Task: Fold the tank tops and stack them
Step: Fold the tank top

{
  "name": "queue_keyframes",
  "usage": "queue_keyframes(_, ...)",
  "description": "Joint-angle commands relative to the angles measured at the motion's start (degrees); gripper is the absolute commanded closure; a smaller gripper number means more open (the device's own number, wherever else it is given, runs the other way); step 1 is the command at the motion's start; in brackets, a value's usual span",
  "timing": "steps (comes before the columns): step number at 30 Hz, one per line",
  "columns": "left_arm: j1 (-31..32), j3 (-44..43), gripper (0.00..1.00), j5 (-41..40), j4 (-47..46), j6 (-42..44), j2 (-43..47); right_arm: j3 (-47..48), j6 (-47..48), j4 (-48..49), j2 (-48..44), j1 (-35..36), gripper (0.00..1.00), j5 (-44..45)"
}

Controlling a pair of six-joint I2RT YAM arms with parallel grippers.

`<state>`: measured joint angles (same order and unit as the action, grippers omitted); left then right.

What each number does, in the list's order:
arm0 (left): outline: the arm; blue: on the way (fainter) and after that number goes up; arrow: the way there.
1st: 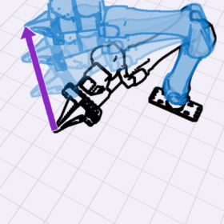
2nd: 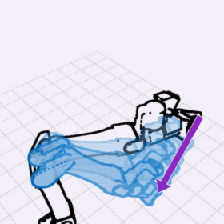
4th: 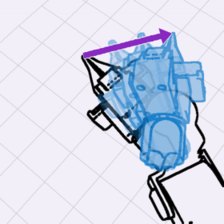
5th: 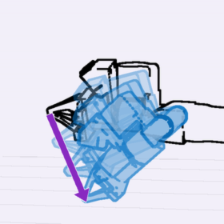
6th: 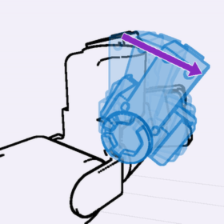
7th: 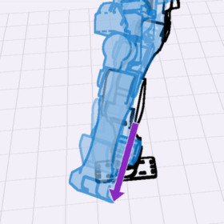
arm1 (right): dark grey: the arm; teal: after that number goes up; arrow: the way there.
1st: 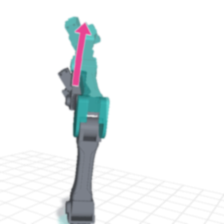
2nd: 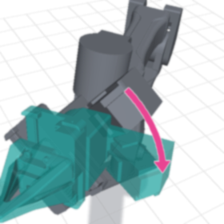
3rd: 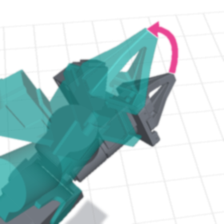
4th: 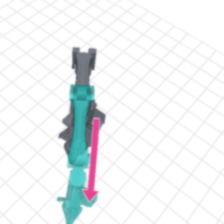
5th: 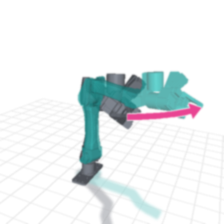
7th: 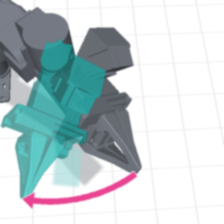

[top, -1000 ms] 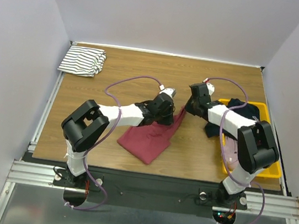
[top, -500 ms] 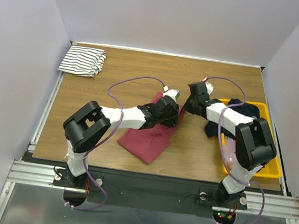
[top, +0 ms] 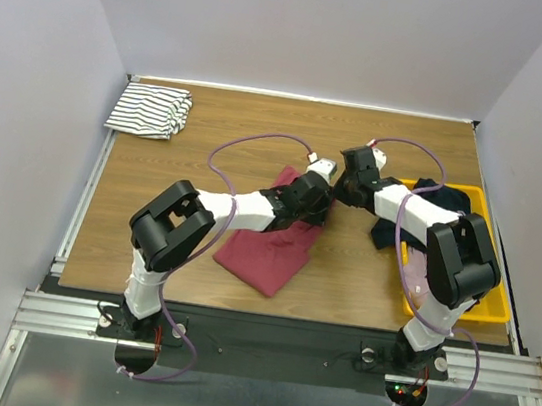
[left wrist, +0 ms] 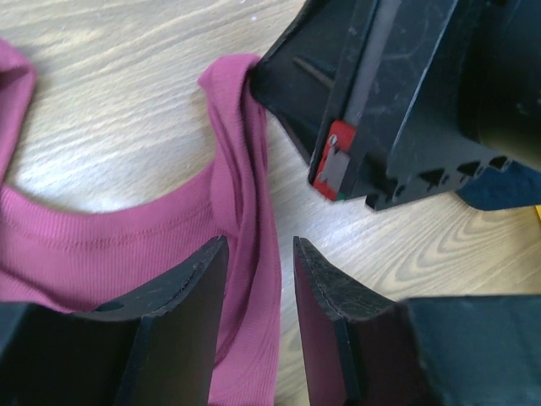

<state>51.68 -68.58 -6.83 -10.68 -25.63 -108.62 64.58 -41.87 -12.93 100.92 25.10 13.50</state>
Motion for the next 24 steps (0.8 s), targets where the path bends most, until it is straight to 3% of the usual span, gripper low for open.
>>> queue_keyframes(1,0.35,-3.49,0.53,0.06,-2.51,2.34,-1.42,3.1,-0.76,-0.08,0.06,0.03,1.0,-0.05)
queue_keyframes(11,0.44,-3.85,0.56,-1.69,-3.03,2.07,-3.0,3.71,-1.2,-0.26,-0.03,-0.05,1.0,-0.49)
queue_keyframes(18,0.44,-4.02,0.72,-2.49,-3.65,1.9,-3.44,3.71,-1.64,-0.34,-0.11,-0.05,1.0,-0.67)
queue_keyframes(24,0.53,-2.88,0.57,-1.08,-5.75,1.9,-3.36,3.8,-1.99,-0.34,-0.64,-0.05,1.0,-0.66)
